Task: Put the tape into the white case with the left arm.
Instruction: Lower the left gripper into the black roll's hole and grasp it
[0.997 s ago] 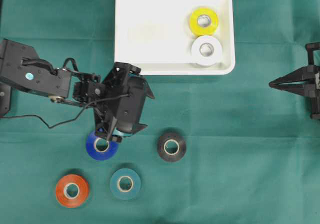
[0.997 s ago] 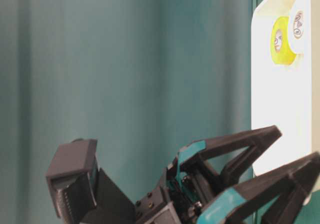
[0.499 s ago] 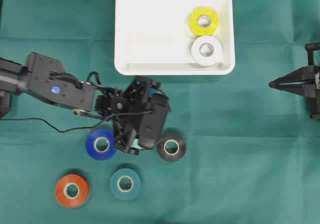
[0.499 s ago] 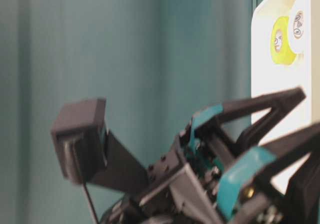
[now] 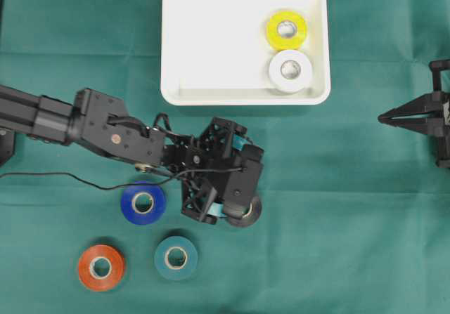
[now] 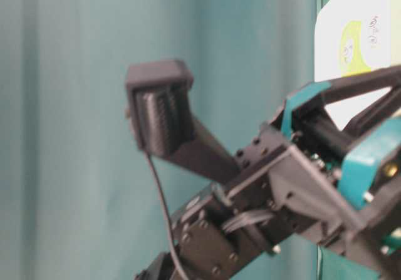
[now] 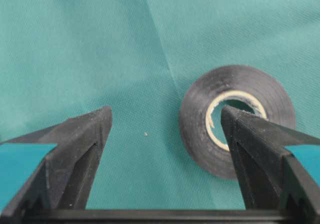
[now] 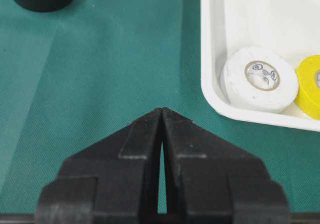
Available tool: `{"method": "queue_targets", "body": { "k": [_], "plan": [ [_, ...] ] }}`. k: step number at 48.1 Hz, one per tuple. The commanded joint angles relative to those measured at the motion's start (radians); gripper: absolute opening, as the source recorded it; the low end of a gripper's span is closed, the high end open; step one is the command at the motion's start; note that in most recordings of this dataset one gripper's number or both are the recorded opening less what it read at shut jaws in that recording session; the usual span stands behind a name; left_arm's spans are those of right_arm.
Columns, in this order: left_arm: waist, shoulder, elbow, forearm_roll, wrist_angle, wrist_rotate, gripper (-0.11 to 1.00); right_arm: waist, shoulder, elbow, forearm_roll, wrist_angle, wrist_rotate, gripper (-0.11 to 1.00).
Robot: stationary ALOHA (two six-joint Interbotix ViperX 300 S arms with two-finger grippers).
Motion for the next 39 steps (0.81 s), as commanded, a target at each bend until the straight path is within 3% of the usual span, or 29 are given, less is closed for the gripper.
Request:
{"method": "queue_targets", "body": {
  "k": [1,39],
  "plan": [
    [-0.003,0.003,-0.035,-0.002,-0.009,0.000,0.88,0.000,0.006,-0.011,0.000,-0.008,0.002,-0.09],
    [-0.003,0.094,-0.072,-0.002,-0.009,0.002,0.86,-0.002,0.006,-0.011,0.000,-0.009,0.002,-0.09]
  ]
}}
